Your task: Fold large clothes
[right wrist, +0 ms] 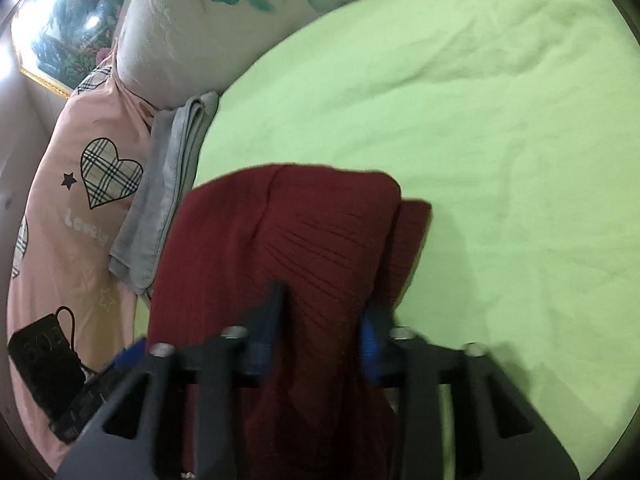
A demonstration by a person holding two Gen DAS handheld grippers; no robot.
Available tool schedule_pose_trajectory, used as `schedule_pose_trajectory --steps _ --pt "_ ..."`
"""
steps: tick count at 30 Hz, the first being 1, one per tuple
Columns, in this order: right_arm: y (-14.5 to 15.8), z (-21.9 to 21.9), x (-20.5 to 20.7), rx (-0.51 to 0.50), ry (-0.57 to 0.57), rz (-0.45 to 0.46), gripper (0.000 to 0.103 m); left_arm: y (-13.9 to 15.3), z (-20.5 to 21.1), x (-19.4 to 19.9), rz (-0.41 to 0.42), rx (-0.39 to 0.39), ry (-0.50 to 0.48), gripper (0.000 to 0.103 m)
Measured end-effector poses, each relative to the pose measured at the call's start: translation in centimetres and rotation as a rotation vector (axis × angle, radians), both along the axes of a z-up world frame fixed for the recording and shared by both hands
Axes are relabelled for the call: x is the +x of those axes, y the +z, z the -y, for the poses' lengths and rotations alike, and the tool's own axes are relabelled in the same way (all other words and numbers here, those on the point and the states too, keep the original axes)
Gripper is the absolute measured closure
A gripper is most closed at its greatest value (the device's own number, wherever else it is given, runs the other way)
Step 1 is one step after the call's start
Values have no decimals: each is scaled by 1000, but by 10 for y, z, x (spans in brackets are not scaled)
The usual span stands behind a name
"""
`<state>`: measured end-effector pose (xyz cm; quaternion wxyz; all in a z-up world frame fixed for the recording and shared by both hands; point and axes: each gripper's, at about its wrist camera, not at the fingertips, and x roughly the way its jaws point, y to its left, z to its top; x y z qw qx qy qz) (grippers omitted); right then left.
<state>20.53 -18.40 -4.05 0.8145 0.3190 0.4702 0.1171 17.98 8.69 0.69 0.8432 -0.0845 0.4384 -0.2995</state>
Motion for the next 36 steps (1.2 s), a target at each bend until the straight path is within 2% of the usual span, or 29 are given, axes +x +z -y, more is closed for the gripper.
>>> schedule_pose_trajectory --steps 2,3,4,6,8,9,10,13,18,21,23,25,26,29,33,34,35,36 --pt "16 5 -8 6 -12 75 91 -1 10 -2 5 38 -25 52" --pt "24 8 -13 16 -15 117 95 -1 12 -3 10 50 -48 52" --pt "30 13 -18 19 -21 141 95 -2 18 -4 12 66 -77 52" --pt "26 15 -20 -30 -26 109 95 -8 26 -6 21 112 -92 52" --pt "5 15 -15 -67 -13 23 95 -19 40 -8 35 190 -105 52" --pt "-2 15 -14 -55 -16 4 93 -23 46 -12 61 243 -107 52" --pt "-8 16 -14 -28 -25 -9 89 -23 48 -15 76 266 -108 52" --pt "-7 20 -20 -12 -59 -11 83 -18 48 -20 87 292 -93 50" --pt "31 23 -45 -63 -109 86 83 4 23 -41 109 196 -46 54" --pt "48 18 -61 -55 -81 137 83 13 4 -59 125 141 -20 54" --pt "54 8 -74 -66 -46 153 79 17 -3 -71 131 129 0 53" --pt "52 3 -89 -97 -39 151 54 14 -6 -85 148 147 17 49" --pt "49 0 -97 -115 -46 142 50 11 -5 -89 147 160 20 46" --pt "34 -3 -110 -116 -47 103 48 -5 2 -97 126 201 17 43" --pt "12 -12 -110 -103 -19 33 48 -26 19 -95 150 333 52 42" --pt "8 -14 -108 -95 -9 24 57 -31 22 -92 171 391 71 47" --pt "6 -16 -107 -86 0 19 71 -35 27 -91 189 456 94 59" --pt "5 -19 -106 -78 12 15 91 -38 30 -90 193 488 95 66"
